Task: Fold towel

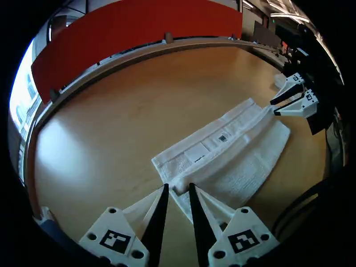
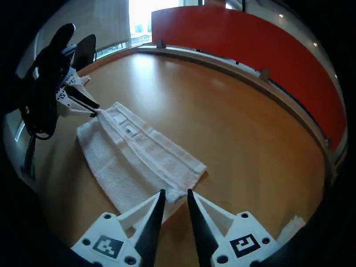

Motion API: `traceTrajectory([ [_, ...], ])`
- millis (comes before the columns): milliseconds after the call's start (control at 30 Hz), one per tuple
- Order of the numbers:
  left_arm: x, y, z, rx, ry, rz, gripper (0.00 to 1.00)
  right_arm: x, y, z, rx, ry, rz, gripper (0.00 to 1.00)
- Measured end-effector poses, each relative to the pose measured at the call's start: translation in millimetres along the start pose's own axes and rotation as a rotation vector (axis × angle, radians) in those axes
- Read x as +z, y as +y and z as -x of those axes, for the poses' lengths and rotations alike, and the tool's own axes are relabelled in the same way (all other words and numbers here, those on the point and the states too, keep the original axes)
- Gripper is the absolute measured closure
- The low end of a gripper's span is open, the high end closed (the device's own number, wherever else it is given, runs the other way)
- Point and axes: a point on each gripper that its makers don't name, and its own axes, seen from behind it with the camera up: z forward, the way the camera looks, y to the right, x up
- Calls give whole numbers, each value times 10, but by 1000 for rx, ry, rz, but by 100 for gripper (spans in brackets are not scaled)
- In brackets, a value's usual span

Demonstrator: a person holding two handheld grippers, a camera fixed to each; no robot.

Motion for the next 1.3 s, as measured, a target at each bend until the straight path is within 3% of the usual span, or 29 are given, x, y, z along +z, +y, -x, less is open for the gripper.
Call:
traceTrajectory([
  [200,29,-56,-27,19,1,-26,62,19,89,-18,-1,5,26,36],
  [267,35,-78,-35,17,0,-34,62,32,128,-22,-5,4,39,35],
  [400,45,-122,-52,16,1,-45,46,47,200,-33,-11,4,61,31],
  [733,53,-242,-98,26,6,-75,26,59,361,-113,-4,14,111,20],
  [933,38,-312,-145,18,17,-96,10,52,417,-176,-13,24,128,19],
  [1200,-18,-396,-191,-10,31,-117,7,1,478,-275,-21,49,152,19],
  [1300,-38,-412,-194,-15,31,-119,7,-16,469,-304,-25,56,152,11],
])
